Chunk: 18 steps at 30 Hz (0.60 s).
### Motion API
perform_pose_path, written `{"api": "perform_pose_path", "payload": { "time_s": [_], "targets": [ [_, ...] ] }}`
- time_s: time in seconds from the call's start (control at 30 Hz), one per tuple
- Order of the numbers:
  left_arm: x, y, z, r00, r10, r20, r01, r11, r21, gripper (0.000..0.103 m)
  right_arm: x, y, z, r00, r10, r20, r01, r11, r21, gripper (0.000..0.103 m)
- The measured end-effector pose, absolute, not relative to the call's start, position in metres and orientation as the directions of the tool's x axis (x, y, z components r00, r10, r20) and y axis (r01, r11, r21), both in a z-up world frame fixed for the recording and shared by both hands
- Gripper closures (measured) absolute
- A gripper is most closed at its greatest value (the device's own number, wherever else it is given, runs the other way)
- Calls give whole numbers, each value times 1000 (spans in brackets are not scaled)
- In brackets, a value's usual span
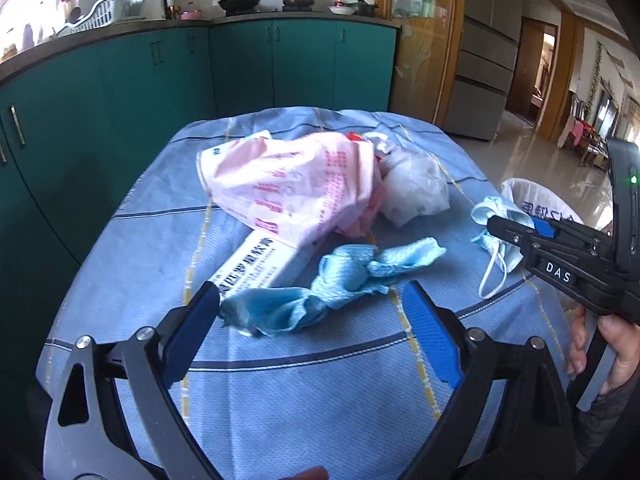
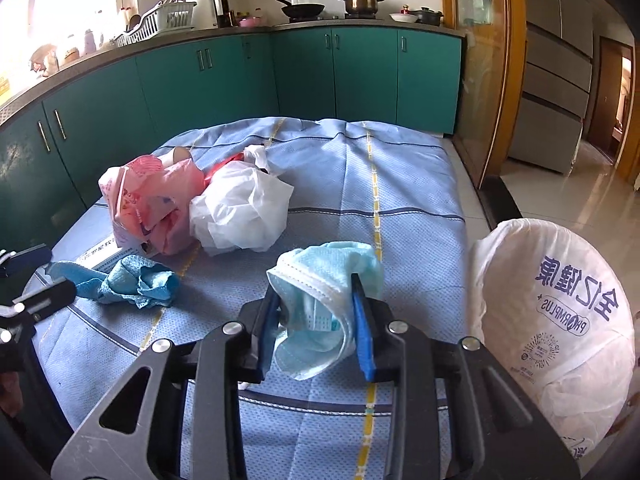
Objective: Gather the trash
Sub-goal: 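Grasp the blue cloth with the left tool while the right tool holds the mask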
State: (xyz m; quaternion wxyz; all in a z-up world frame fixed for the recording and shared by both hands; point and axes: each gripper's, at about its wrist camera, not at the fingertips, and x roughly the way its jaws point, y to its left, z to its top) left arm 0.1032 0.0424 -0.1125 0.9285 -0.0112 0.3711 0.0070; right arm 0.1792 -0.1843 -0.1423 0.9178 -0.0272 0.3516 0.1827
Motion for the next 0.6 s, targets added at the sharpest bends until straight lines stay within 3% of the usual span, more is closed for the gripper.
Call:
{"api": "perform_pose_path", "payload": {
  "time_s": [0.27, 0.47, 0.6],
  "targets": [
    [113, 20, -125, 691, -73, -719, 81, 996, -23, 28, 178, -178, -144, 687, 306, -659, -362, 930, 54, 69],
    [112, 13, -134, 650, -142, -747, 143, 988, -64, 29, 180, -179, -145, 684, 303, -663, -357, 932, 57, 69],
    [108, 12, -128, 689, -111, -716, 137, 990, -22, 28, 180, -179, -145, 685, 302, -663, -355, 933, 58, 67]
  ]
}}
